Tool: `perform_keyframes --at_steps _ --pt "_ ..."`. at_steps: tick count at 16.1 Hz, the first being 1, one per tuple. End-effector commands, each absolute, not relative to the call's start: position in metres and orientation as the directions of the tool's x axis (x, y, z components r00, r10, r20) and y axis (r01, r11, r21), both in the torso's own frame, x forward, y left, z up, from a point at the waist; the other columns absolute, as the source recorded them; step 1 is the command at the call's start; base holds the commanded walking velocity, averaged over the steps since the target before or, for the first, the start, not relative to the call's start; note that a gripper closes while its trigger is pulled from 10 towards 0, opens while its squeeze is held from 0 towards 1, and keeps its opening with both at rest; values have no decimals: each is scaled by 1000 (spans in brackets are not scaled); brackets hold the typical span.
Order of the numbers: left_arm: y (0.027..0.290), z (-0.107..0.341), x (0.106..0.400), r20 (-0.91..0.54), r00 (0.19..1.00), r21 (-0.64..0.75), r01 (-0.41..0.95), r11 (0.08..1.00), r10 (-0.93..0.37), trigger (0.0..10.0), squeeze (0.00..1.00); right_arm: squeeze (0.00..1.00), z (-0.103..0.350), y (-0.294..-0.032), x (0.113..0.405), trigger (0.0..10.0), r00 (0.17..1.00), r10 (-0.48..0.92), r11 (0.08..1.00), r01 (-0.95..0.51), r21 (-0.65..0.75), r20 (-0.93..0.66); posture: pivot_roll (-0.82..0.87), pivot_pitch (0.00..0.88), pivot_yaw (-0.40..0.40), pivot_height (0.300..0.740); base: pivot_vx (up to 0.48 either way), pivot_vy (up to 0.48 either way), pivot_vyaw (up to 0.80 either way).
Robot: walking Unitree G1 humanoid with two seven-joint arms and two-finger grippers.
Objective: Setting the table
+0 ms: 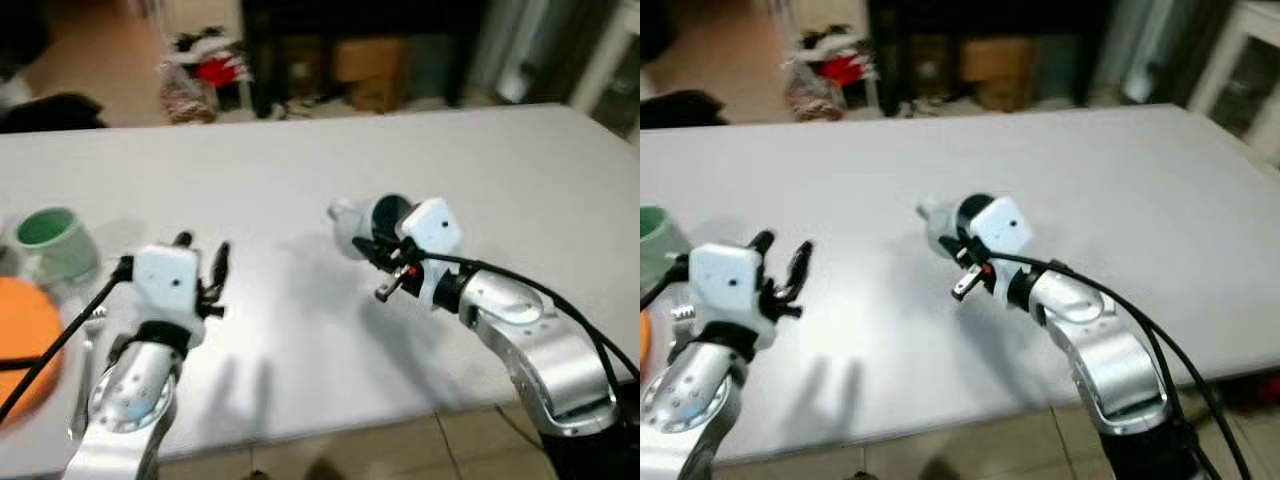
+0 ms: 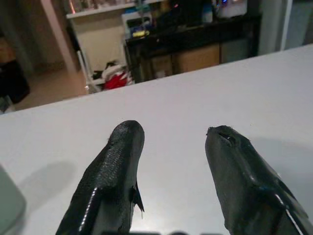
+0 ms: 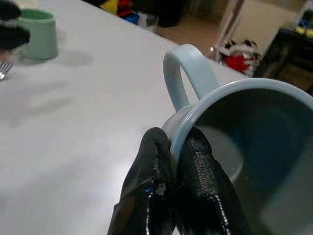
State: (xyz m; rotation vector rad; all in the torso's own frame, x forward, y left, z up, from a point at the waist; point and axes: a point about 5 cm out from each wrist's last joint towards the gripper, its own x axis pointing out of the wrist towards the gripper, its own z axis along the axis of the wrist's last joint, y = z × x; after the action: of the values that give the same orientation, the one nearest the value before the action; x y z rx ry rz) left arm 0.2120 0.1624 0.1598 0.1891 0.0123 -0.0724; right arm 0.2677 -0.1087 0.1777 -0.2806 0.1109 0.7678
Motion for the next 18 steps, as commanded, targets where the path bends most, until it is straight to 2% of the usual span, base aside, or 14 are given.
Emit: perform_keyframes --at_steps 1,4,8,13,18 --pt "155 166 211 2 994 180 109 978 -111 10000 0 0 180 -118 271 10000 735 645 682 -678 -276 -209 -104 0 29 740 0 0 0" --pt "151 166 212 -15 987 193 162 968 -162 10000 0 0 177 -122 277 10000 726 636 640 -686 -346 -261 -103 0 42 740 0 0 0" --pt "148 168 212 -43 962 211 273 939 -270 10000 0 0 178 -120 294 10000 648 680 534 -758 -374 -343 -100 0 59 740 0 0 0" --pt "150 171 216 -82 923 266 384 884 -376 10000 0 0 164 -111 330 10000 544 684 335 -827 -452 -486 -90 0 73 740 0 0 0" --pt "159 170 199 -196 841 275 541 795 -504 10000 0 0 163 -94 358 10000 430 649 84 -860 -503 -627 -64 0 61 740 0 0 0"
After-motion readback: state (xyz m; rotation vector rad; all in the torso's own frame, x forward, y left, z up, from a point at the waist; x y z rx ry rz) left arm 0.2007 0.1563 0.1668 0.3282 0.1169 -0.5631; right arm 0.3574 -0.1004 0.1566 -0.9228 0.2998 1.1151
